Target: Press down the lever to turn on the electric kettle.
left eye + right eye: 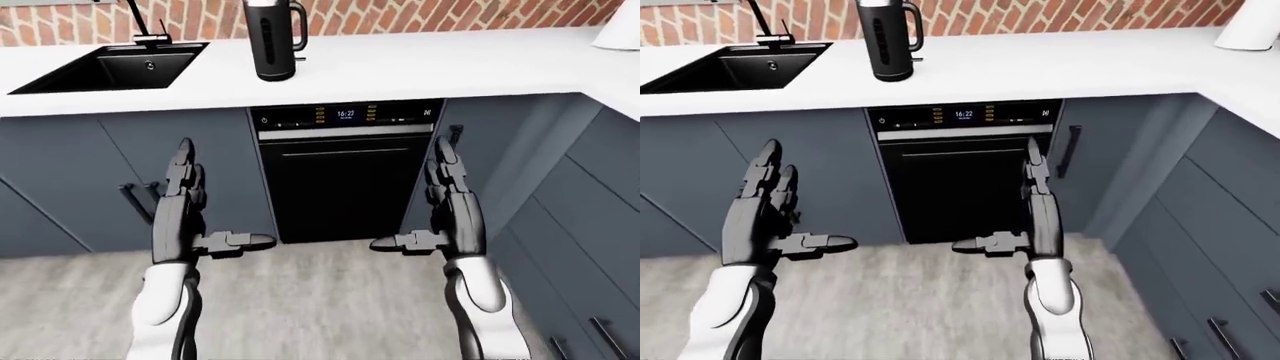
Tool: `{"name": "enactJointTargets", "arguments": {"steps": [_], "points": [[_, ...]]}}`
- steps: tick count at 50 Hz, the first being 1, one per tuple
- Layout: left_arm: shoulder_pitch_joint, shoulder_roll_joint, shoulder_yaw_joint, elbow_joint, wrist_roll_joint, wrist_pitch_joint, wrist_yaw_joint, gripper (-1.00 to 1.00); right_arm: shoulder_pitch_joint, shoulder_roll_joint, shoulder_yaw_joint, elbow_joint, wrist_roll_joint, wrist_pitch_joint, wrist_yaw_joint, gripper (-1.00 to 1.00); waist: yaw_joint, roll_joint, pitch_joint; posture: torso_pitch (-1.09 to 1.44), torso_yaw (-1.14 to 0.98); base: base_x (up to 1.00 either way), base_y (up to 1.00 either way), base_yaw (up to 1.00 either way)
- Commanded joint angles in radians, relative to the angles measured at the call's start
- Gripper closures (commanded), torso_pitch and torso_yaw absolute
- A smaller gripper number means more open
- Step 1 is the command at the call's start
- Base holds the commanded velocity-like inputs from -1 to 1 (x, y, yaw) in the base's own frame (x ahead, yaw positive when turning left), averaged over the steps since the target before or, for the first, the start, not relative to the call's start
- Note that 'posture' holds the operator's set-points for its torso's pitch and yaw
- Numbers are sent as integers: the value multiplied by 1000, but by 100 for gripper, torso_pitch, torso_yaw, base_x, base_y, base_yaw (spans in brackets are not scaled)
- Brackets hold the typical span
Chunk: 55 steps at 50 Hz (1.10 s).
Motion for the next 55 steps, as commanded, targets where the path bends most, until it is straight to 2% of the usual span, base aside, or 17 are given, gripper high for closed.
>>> {"name": "enactJointTargets", "arguments": {"steps": [1, 5, 8, 17, 19, 21, 24, 31, 35, 36, 38, 41, 43, 45, 46, 48, 55], "points": [[-22, 1, -12, -45, -6, -46, -4, -100, -25, -7, -16, -48, -4, -39, -9, -100, -6, -3, -17, 0, 0, 0, 20, 0], [-19, 0, -13, -46, -5, -47, -3, -100, -26, -6, -17, -43, -2, -42, -9, -100, -8, -43, -11, 0, 0, 0, 20, 0], [-36, 6, -9, -70, -7, -7, -2, -100, -24, -6, -16, -46, -7, -38, -12, -100, -9, -106, -21, 0, 0, 0, 20, 0], [-18, 0, -13, -48, -4, -47, -1, -100, -27, -6, -17, -42, -12, -31, -16, -100, -10, -46, -11, 0, 0, 0, 20, 0], [-18, 0, -12, -49, -4, -47, -1, -100, -28, -7, -17, -40, -11, -29, -14, -100, -13, -12, -10, 0, 0, 0, 20, 0], [-15, -1, -13, -49, -3, -49, -1, -100, -30, -6, -18, -38, -11, -27, -15, -100, -13, 60, -29, 0, 0, 0, 20, 0], [-17, 1, -9, -54, -5, -43, -1, -100, -32, -7, -19, -34, -11, -29, -16, -100, -7, 31, -12, 0, 0, 0, 20, 0], [-16, 1, -8, -48, -7, -50, -1, -100, -30, -6, -12, -33, -10, -27, -10, -100, -7, -41, -12, 0, 0, 0, 20, 0], [-36, 7, -3, -69, -10, -9, 1, -100, -27, -5, -17, -34, -12, -35, -19, -100, -1, -113, -17, 0, 0, 0, 15, 5], [-17, 1, -8, -50, -7, -48, 1, -100, -27, -5, -17, -33, -12, -36, -20, -100, -11, -62, -13, 0, 0, 0, 0, 20], [-12, 0, -9, -49, -7, -54, 0, -100, -27, -5, -18, -34, -10, -38, -20, -100, 2, -67, -11, 0, 0, 0, 0, 30], [-15, 1, -5, -48, -9, -52, 0, -100, -26, -5, -17, -33, -9, -40, -19, -100, 3, -44, -16, 0, 0, 0, 0, 33], [-17, 2, -5, -45, -9, -53, 0, -100, -26, -5, -16, -33, -9, -41, -19, -100, 0, -16, -9, 0, 0, 0, 0, 34], [-27, 6, -3, -58, -11, -29, -1, -100, -26, -5, -16, -33, -9, -41, -19, -100, -1, 45, -25, 0, 0, 0, 0, 34], [-31, 7, -2, -62, -12, -20, -1, -100, -26, -5, -16, -31, -9, -43, -19, -100, 10, 16, -19, 0, 0, 0, 0, 34], [-16, 3, -4, -45, -11, -53, -1, -100, -27, -6, -17, -30, -9, -43, -18, -100, 14, 21, -19, 0, 0, 0, 0, 34], [-13, 1, -8, -46, -9, -55, -2, -100, -25, -6, -17, -32, -8, -43, -18, -100, 9, -43, -8, 0, 0, 0, 0, 34]]}}
